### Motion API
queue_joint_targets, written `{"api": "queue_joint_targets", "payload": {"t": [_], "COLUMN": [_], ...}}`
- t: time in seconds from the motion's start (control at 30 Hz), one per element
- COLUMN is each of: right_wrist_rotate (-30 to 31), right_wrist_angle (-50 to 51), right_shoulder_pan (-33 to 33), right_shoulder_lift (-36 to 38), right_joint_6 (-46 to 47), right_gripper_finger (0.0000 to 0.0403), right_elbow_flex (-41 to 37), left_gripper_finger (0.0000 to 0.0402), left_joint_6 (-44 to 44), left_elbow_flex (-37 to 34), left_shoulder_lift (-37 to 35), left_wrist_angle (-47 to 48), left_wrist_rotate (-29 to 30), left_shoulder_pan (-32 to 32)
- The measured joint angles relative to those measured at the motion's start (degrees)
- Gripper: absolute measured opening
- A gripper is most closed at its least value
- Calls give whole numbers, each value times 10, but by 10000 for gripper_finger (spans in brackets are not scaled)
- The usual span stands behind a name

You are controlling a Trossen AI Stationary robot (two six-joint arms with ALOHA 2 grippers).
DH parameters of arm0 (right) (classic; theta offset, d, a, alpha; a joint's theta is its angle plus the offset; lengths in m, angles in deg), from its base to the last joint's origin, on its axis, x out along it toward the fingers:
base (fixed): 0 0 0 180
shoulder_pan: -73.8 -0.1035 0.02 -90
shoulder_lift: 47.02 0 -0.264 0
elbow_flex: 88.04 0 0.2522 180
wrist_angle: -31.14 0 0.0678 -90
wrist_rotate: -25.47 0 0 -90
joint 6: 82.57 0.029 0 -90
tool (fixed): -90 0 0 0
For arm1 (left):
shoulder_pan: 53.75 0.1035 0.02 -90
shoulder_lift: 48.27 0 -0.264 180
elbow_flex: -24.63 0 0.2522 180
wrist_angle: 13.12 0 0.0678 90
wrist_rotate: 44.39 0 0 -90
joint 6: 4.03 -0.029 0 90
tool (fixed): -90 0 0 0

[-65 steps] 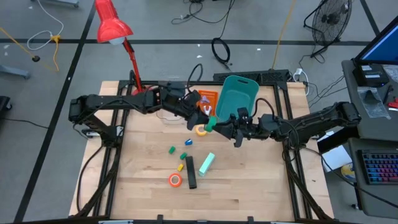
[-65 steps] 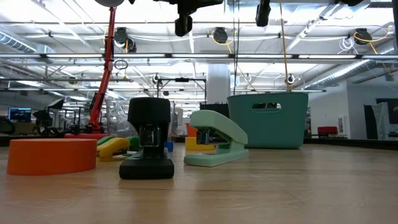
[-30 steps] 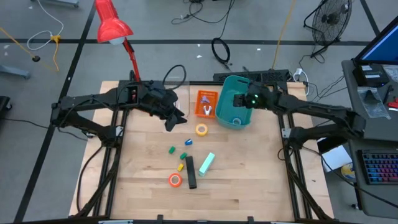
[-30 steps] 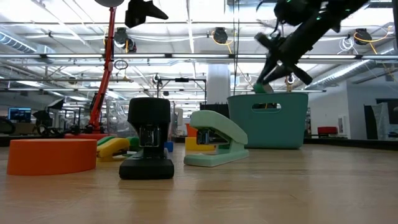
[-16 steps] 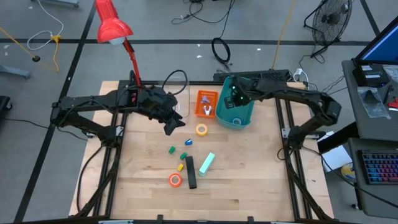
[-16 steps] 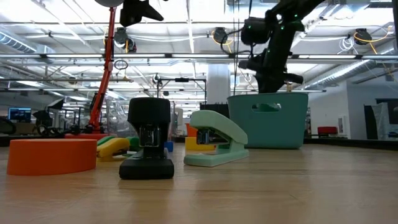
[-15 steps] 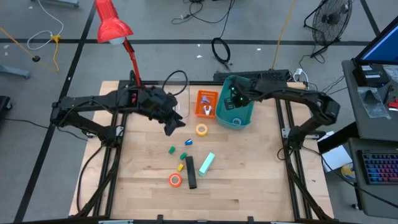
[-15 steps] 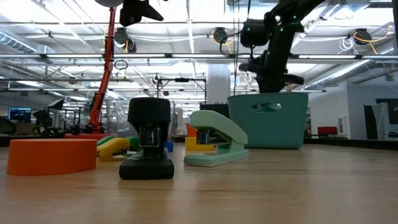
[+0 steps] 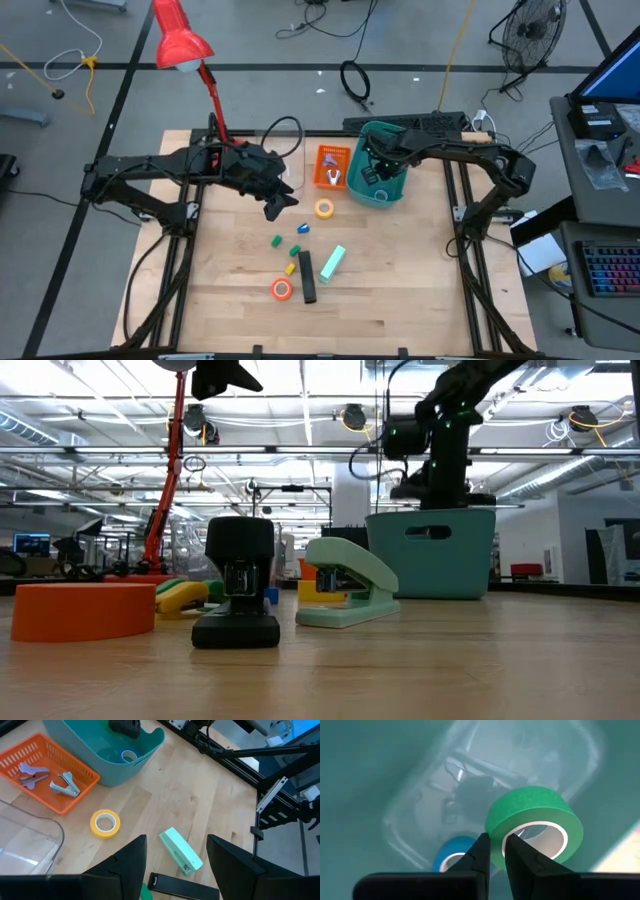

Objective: Pick and place Stapler, Stapler remover, tape
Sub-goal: Put the green tape into the green bin, then put the light blue stapler into the transparent bin

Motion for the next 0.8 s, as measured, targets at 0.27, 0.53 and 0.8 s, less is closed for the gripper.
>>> {"api": "queue_joint_targets", "payload": {"t": [0.27,0.53,0.8], "right_wrist_rotate": [-1,-7,3], "right_wrist_angle": [-3,-26,-24], "right_shoulder_pan": [-4,-9,-12], "right_shoulder_lift": [-33,-35,-35], "right_joint_6": [-8,-36,-41], "right_gripper_finger": [41,74,140], "right_elbow_flex": [0,0,0], "left_gripper_finger": [209,209,209], "left_joint_6": [10,14,15], "left_elbow_flex": [0,0,0], "left_shoulder_lift": [0,0,0], "left_wrist_angle": [0,0,0], "left_wrist_rotate": [6,15,20], "left_shoulder_pan": [-10,-20,-20]}}
